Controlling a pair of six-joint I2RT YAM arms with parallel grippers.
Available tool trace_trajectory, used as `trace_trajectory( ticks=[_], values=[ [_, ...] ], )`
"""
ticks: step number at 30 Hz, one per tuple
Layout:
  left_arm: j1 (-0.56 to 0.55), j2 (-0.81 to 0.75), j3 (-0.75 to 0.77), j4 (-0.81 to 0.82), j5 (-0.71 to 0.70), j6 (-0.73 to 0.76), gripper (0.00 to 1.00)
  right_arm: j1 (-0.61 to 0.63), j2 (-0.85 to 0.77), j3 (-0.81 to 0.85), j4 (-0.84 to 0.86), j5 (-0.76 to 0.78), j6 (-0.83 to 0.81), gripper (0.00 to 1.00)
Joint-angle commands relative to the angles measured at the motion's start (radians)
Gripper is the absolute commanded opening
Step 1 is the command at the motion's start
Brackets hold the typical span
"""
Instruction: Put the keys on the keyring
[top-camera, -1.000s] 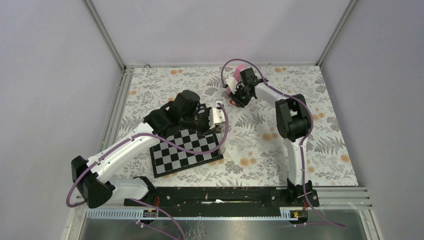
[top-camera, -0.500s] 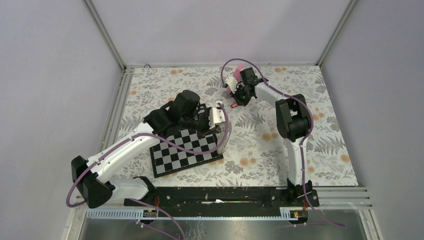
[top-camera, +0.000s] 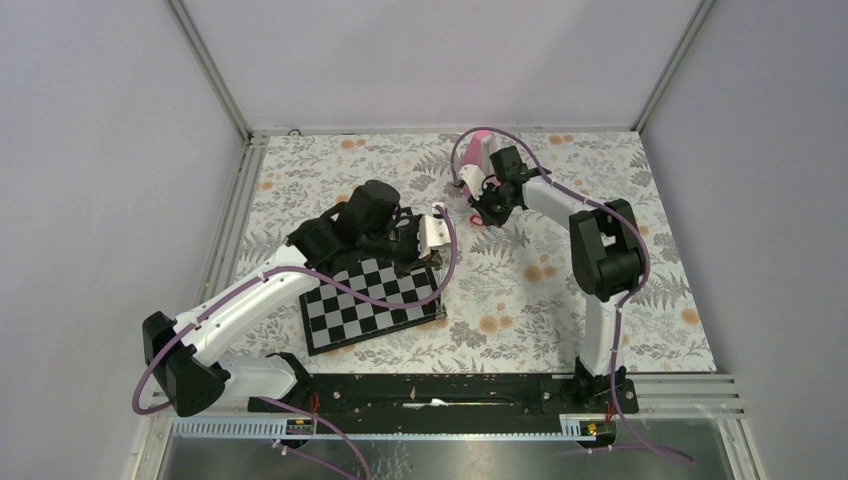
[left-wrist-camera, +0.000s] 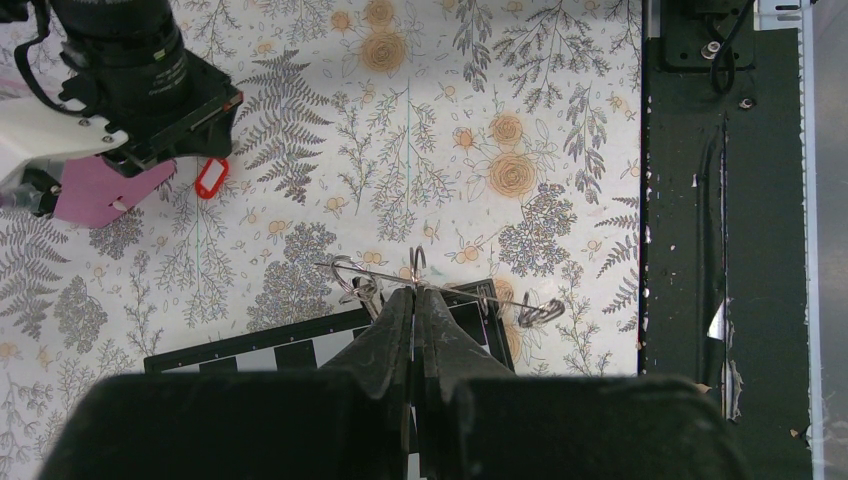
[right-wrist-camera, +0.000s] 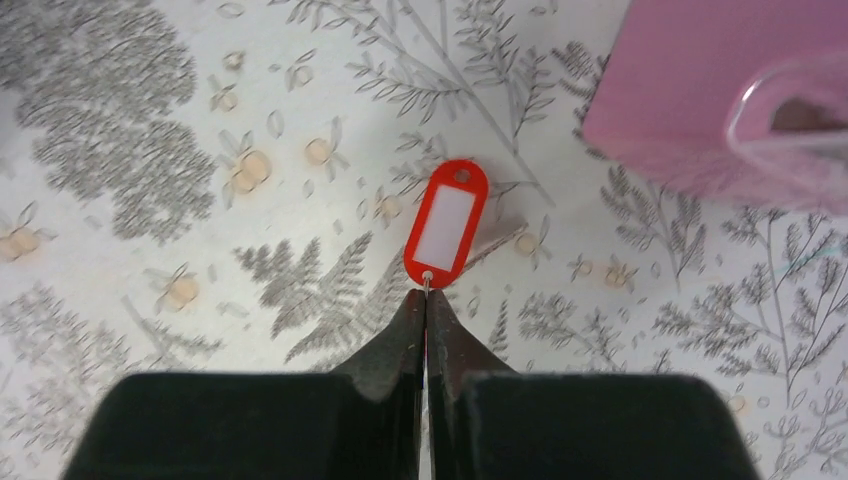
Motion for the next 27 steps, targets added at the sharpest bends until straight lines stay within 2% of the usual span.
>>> trace_trajectory(
  ticks=[1,7,19,27],
  values=[
    [0.005,-0.004,0.041,0.044,-0.003,0.007,0.00,0.003,-0.144,-0.104,0.041,-0.061,0.031,0.00],
    [0.023,0.001,0.028,0.088,0.002,-0.016,0.00,0.000,-0.270,-0.240,0.091,-0.119,0.040,0.00],
    [0.045,0.021,0.019,0.146,0.021,-0.031,0.00,-0.008,-0.492,-0.363,0.091,-0.224,0.014,0.00],
    [0.051,0.042,0.039,0.179,0.032,-0.056,0.00,-0.011,-0.703,-0.415,0.102,-0.458,0.022,0.00]
  ],
)
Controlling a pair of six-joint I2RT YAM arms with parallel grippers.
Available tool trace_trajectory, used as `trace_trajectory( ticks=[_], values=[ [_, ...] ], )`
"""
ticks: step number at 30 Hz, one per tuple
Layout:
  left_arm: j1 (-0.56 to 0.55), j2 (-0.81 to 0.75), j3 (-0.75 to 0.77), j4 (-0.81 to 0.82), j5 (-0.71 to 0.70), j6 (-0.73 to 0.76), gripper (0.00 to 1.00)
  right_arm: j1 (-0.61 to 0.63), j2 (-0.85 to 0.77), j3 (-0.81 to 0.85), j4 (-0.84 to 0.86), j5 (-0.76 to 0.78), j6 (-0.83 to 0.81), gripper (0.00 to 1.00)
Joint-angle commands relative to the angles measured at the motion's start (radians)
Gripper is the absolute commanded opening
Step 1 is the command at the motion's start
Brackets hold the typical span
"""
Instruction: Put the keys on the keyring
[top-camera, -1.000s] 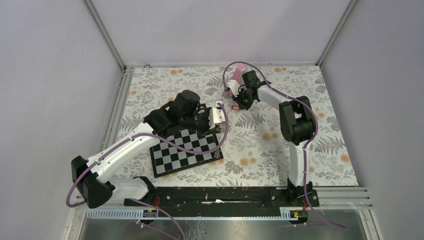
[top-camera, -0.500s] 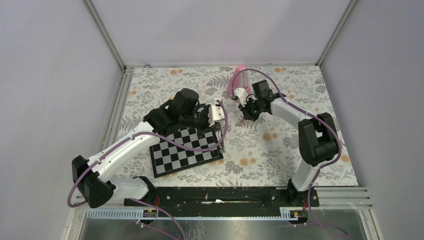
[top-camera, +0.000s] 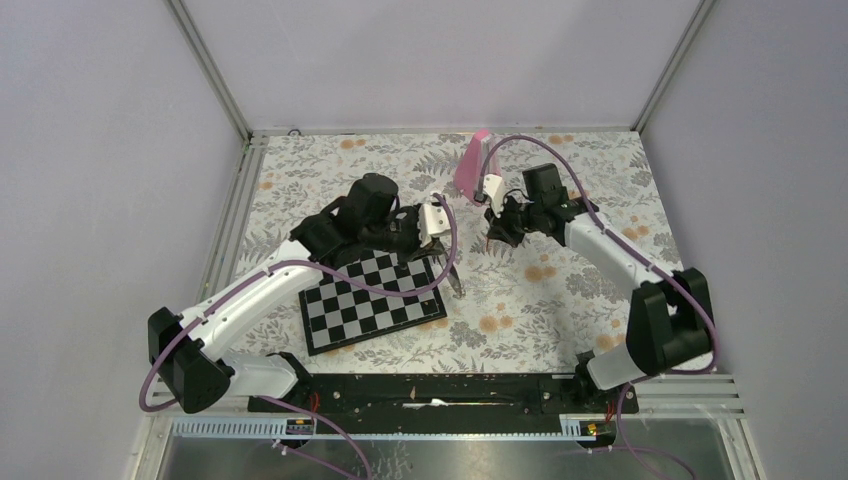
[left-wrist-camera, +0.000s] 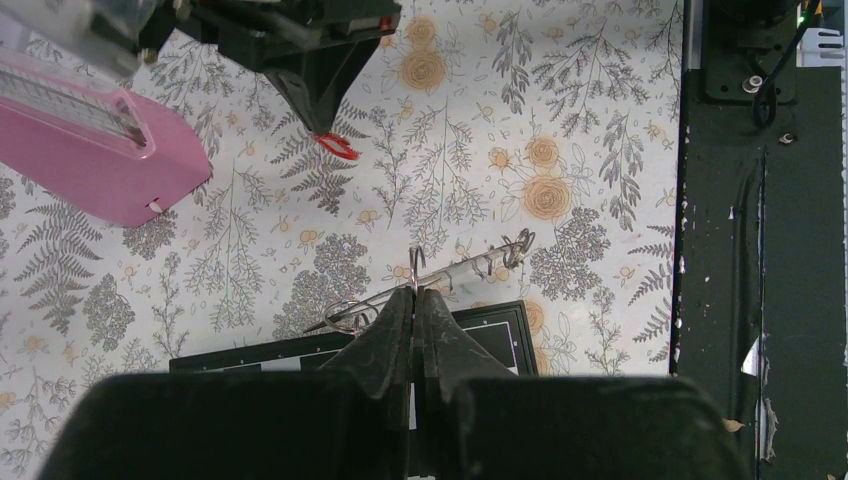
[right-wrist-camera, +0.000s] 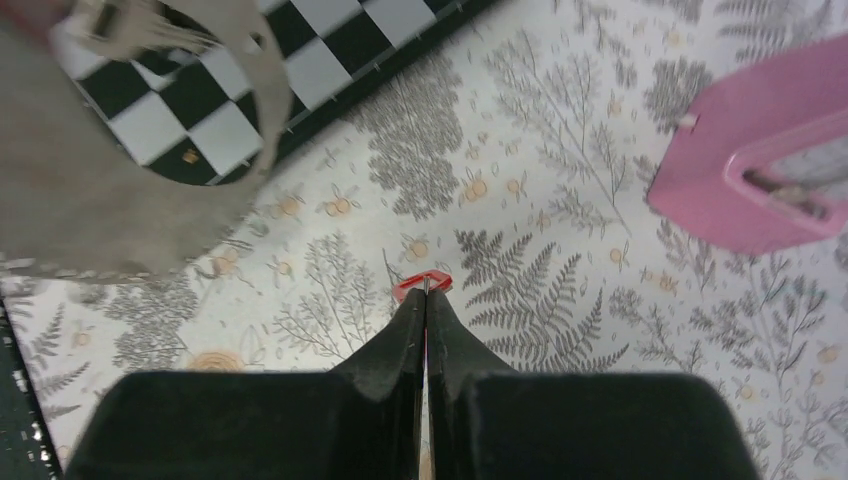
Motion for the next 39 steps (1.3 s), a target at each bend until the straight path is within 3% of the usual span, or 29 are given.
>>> trace_trajectory(
  ticks=[1,6,14,30,39],
  values=[
    [0.008,0.013,0.040,0.090,0.028,-0.026,0.00,-0.004,-0.139,-0.016,0.037,-0.199,0.014,0.00],
    [0.014,0.024,0.049,0.101,0.016,-0.039,0.00,-0.004,-0.264,-0.066,0.141,-0.336,0.095,0.00],
    [0.022,0.059,0.093,0.101,0.103,-0.095,0.00,-0.004,-0.336,-0.087,0.248,-0.492,0.268,0.00],
    [0.017,0.099,0.101,0.164,0.102,-0.210,0.00,-0.004,-0.312,-0.149,0.455,-0.509,0.565,0.00],
    [0.012,0.100,0.104,0.169,0.074,-0.217,0.00,-0.004,-0.284,-0.161,0.451,-0.477,0.579,0.00]
  ],
)
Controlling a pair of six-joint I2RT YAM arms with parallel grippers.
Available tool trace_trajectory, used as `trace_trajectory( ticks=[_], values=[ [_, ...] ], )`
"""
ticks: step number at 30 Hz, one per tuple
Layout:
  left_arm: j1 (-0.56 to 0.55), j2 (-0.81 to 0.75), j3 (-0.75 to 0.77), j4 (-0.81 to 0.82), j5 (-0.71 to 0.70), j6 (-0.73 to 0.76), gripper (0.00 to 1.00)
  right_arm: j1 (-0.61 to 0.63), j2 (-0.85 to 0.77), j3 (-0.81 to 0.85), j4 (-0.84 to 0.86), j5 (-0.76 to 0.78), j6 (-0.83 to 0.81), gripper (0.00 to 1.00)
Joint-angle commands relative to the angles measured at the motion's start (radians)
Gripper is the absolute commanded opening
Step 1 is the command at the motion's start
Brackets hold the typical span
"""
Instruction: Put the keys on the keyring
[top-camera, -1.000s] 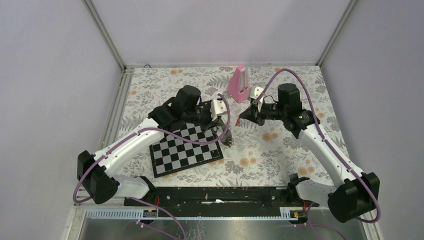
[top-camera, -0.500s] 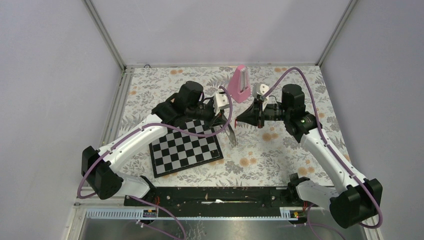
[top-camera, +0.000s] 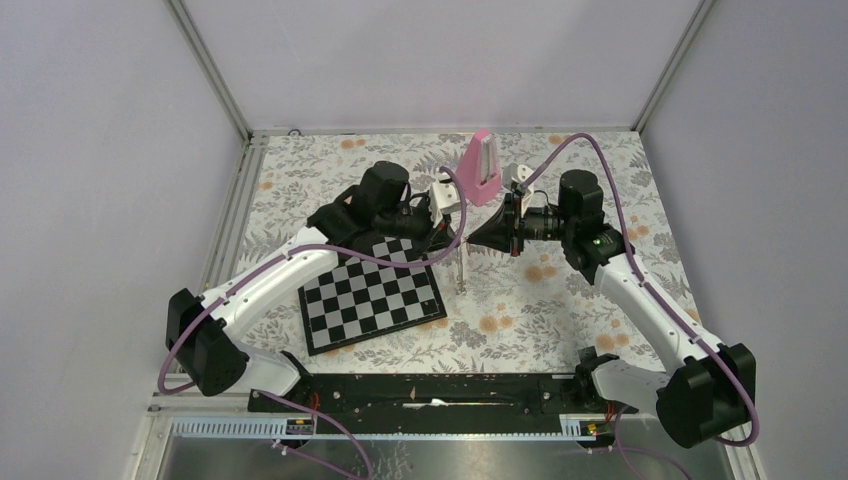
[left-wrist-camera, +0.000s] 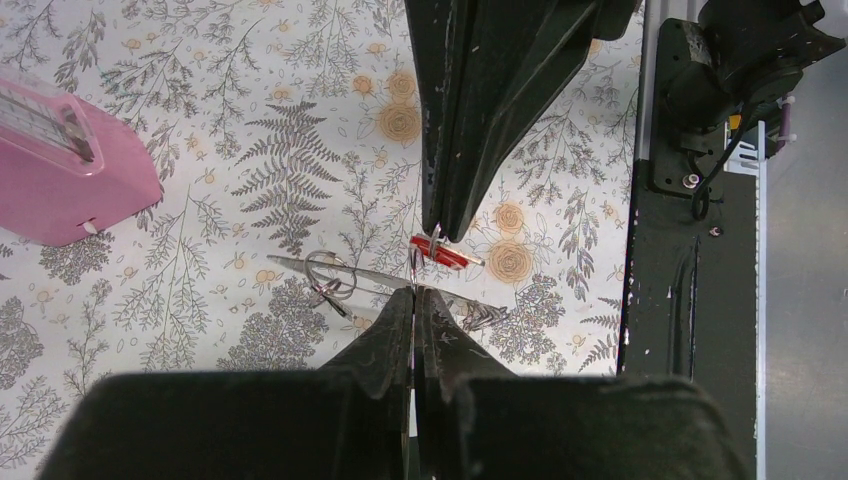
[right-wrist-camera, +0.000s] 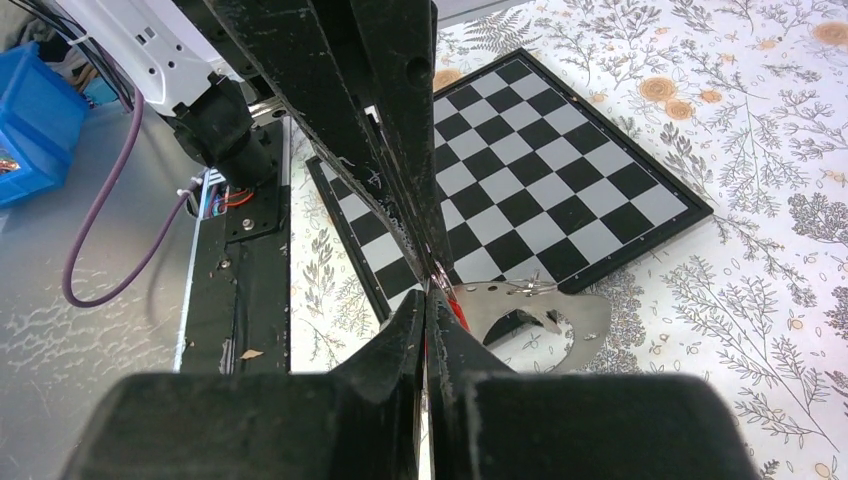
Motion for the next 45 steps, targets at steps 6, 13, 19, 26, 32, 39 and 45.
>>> trace_trajectory(
  ticks=[6,13,19,26,32,39,45],
  values=[
    [-0.008,-0.003,0.048,0.074,-0.026,-0.005,0.00,-0.004,0.013,0.008,0.031,0.011,0.026,0.00],
    [-0.027,0.003,0.050,0.074,-0.069,0.017,0.00,-0.004,0.026,-0.005,0.078,-0.001,0.071,0.00],
    [-0.037,0.006,0.049,0.075,-0.078,0.021,0.00,-0.004,0.033,-0.012,0.102,-0.003,0.092,0.00],
    [-0.039,-0.001,0.047,0.074,-0.080,0.022,0.00,-0.003,0.038,-0.016,0.079,0.033,0.068,0.00],
    [-0.039,-0.013,0.038,0.074,-0.079,0.029,0.00,-0.004,0.042,-0.013,0.052,0.063,0.046,0.00],
    [-0.039,-0.023,0.028,0.082,-0.077,0.033,0.00,-0.006,0.054,-0.007,0.042,0.082,0.043,0.00],
    [-0.039,-0.031,0.017,0.082,-0.068,0.048,0.00,-0.010,0.055,-0.007,0.040,0.086,0.047,0.00]
  ],
)
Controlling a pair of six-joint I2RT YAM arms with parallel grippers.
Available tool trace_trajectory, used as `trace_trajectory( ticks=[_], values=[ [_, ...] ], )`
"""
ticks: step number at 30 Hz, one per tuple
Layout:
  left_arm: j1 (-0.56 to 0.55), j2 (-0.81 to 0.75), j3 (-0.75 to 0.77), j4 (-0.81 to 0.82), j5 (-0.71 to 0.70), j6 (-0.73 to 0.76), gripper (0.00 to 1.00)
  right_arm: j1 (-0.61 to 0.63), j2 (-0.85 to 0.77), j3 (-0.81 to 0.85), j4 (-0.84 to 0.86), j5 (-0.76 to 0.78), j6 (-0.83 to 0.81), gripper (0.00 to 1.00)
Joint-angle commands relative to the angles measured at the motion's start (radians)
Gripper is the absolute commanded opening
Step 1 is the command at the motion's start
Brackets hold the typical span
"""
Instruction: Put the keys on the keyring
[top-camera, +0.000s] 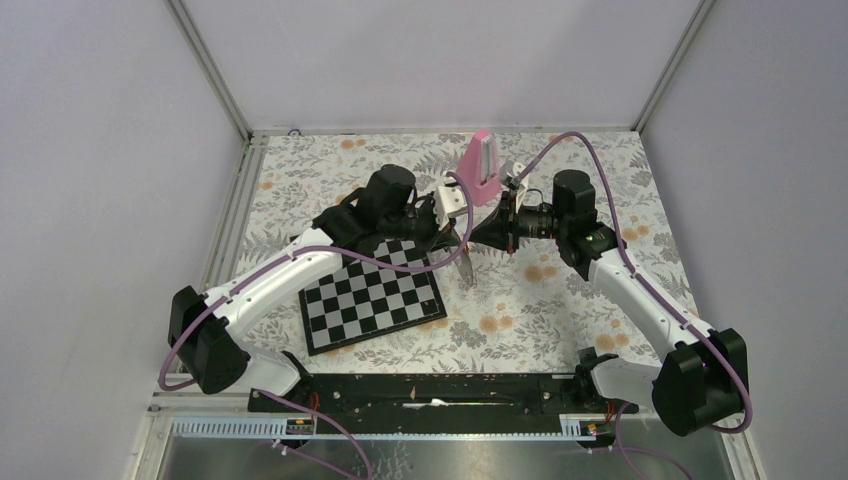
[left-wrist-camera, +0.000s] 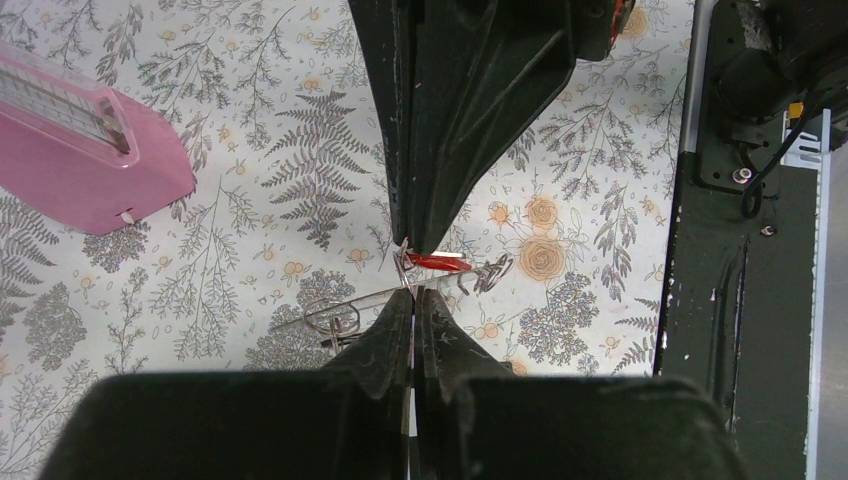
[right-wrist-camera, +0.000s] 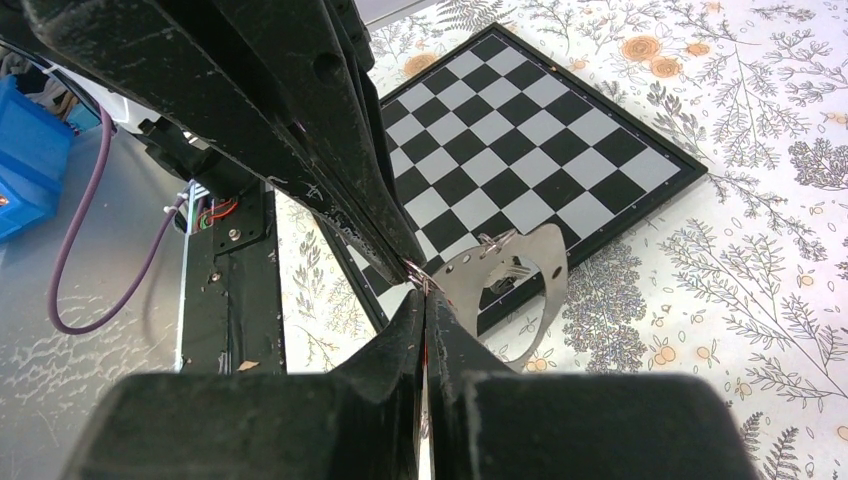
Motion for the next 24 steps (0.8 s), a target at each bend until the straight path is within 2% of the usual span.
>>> trace_trajectory(
  ticks=[1,13,24],
  values=[
    [-0.006,-0.045,0.015,0.074,0.031,0.020,0.00,-0.008,0.000,0.007,0.005,0.025,-0.014,0.00],
    [0.011,-0.066,0.008,0.079,0.104,0.046,0.00,-0.034,-0.005,-0.030,0.044,-0.001,-0.010,0.00],
    [0.034,-0.069,-0.004,0.111,0.197,0.029,0.00,-0.042,-0.003,-0.058,0.087,-0.049,0.003,0.12]
  ],
)
